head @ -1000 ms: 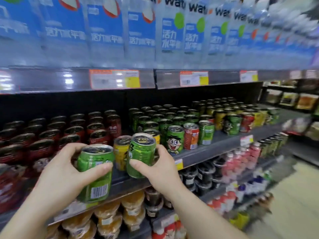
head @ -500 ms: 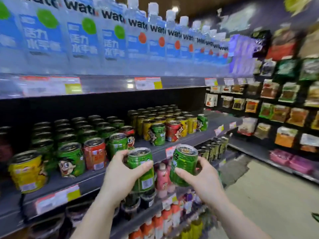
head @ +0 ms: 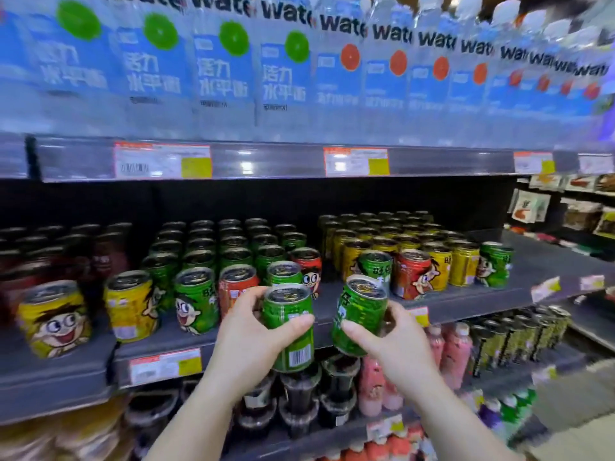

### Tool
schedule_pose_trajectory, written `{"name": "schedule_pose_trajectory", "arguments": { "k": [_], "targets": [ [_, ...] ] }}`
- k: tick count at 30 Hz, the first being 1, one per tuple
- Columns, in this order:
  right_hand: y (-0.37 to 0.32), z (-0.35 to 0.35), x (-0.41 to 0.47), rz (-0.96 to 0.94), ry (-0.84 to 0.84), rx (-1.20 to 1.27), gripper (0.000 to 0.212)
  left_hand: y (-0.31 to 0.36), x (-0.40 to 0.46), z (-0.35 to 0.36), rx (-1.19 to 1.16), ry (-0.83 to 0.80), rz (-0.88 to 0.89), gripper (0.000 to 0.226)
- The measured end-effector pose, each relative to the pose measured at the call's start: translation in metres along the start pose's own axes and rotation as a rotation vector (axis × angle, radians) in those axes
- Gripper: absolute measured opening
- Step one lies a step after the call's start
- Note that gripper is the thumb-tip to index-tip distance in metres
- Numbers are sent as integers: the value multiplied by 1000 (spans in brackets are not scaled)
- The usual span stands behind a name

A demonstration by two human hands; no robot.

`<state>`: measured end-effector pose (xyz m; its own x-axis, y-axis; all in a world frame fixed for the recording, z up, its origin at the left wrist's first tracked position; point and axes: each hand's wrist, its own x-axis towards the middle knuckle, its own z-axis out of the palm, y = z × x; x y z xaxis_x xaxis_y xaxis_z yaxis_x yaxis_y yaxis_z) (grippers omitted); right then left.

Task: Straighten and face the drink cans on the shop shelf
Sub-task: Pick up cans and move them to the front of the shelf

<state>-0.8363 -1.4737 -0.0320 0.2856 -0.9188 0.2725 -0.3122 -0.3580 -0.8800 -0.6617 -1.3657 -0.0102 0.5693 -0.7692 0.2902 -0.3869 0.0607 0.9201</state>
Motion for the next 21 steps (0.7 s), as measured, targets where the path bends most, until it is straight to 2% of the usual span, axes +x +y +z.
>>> {"name": "schedule_pose_trajectory", "arguments": {
  "k": [8,14,21],
  "targets": [
    [-8,39,48,-34,-48,43,53,-6,10,-28,23,73,-3,46],
    [1,50,80,-80,-135,-62,52,-2,10,-19,25,112,-40,47],
    [7,51,107,-96,-301,-127,54,-6,7,-2,24,239,-81,44]
  ]
}}
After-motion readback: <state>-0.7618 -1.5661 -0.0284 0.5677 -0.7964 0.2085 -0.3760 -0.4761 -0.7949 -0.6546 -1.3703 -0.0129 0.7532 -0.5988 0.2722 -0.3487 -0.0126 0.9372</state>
